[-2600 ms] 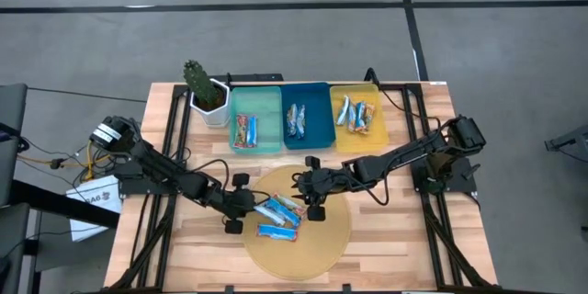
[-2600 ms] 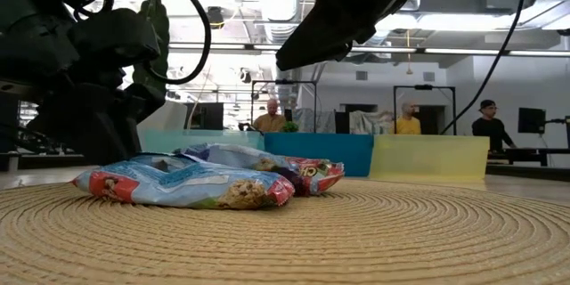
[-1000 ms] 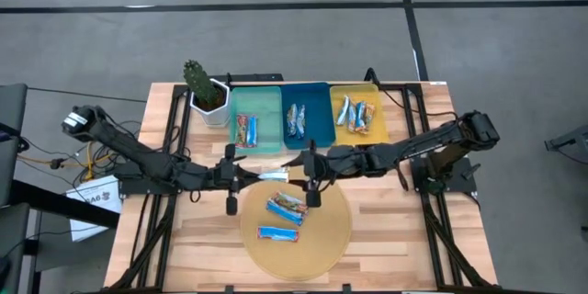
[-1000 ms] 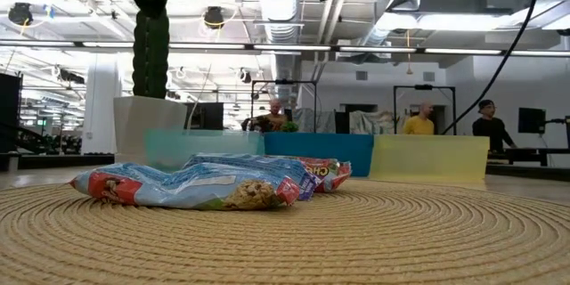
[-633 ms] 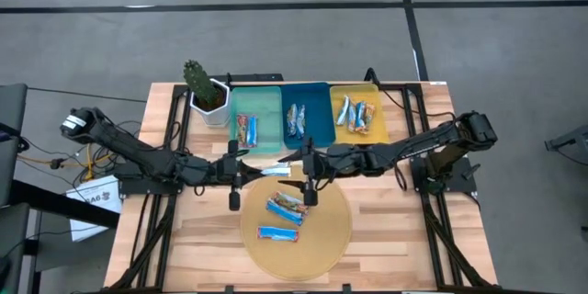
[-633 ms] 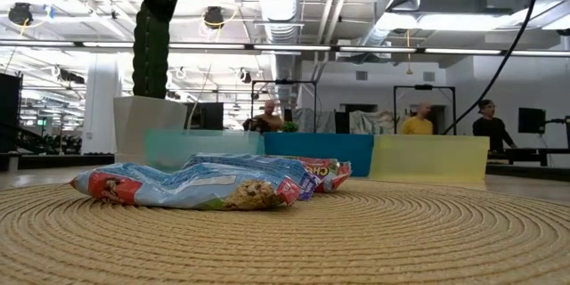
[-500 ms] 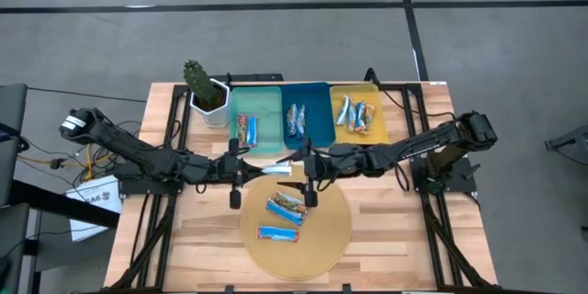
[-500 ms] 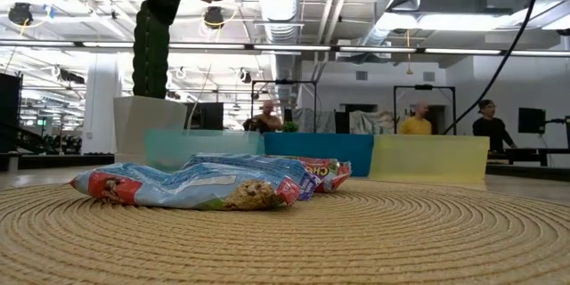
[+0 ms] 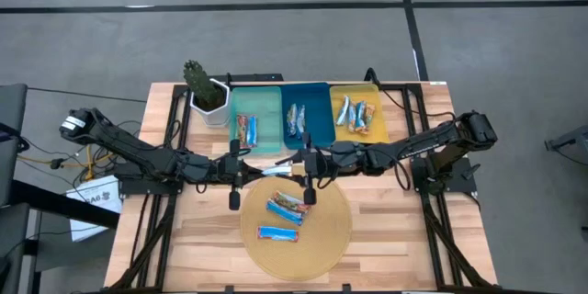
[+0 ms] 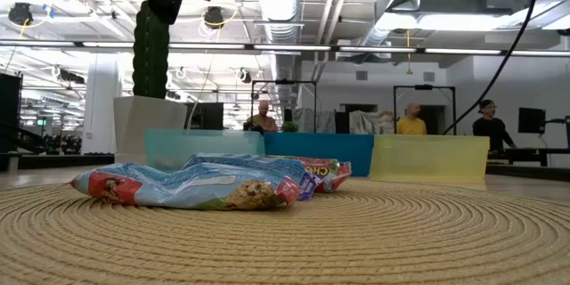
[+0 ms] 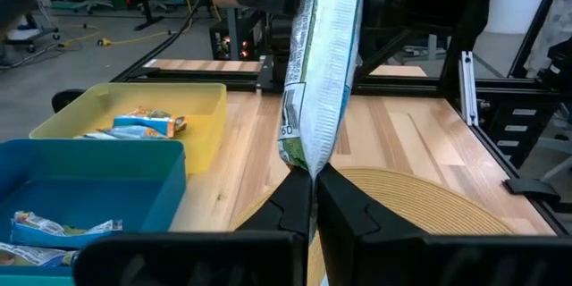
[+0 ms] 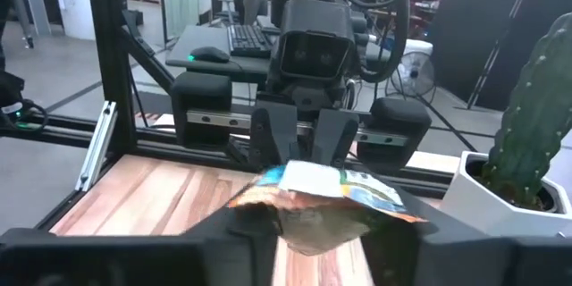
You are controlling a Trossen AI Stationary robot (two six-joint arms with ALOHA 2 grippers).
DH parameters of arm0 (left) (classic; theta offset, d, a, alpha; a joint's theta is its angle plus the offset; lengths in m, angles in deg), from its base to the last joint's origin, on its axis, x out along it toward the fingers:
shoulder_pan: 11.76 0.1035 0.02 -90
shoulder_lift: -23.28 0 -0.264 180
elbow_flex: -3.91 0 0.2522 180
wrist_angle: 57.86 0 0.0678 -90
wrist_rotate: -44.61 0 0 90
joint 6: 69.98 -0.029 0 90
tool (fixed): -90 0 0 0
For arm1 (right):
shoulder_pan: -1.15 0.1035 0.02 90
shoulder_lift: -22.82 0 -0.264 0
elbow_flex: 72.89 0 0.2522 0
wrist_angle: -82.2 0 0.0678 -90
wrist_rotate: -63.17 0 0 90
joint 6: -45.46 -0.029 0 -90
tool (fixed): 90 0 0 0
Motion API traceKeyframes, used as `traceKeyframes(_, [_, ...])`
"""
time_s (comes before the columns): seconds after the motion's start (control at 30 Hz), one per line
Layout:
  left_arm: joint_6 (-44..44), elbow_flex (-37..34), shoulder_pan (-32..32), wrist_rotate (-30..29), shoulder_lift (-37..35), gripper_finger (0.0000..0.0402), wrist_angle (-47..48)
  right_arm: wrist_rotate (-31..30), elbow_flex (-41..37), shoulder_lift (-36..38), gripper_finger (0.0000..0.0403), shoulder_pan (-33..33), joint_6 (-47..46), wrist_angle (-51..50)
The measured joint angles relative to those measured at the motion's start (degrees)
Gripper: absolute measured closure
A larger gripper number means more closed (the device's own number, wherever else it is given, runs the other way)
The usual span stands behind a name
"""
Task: Pick and place Granola Bars by type
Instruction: Put the yellow granola bar into the yellow bin
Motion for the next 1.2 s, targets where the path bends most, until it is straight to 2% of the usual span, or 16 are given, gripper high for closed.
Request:
traceKeyframes(0.1, [-0.1,0.0,0.0,-0.8,0.0,0.0401,-0.1,-0.1,0.0,0.0,0.0313,0.0,0.0,0.0])
traceKeyframes(0.2, [-0.1,0.0,0.0,-1.0,0.0,0.0401,-0.1,-0.2,0.0,0.0,0.0331,0.0,0.0,0.0])
traceKeyframes(0.5, [0.0,0.0,0.0,-1.3,0.0,0.0365,0.0,-0.2,0.0,0.0,0.0336,0.0,0.0,-0.2])
traceKeyframes(0.6, [0.1,0.0,0.0,-1.3,0.0,0.0336,0.5,-0.2,0.0,0.0,0.0336,0.0,0.0,-0.4])
traceKeyframes(0.93, [1.4,0.0,0.3,-1.5,0.0,0.0202,2.6,-0.8,0.0,0.0,0.0336,-0.5,-0.2,-1.8])
traceKeyframes(1.2, [2.6,0.0,0.3,-2.6,0.0,0.0162,4.5,-10.2,0.0,0.0,0.0336,-2.6,-0.2,-6.8])
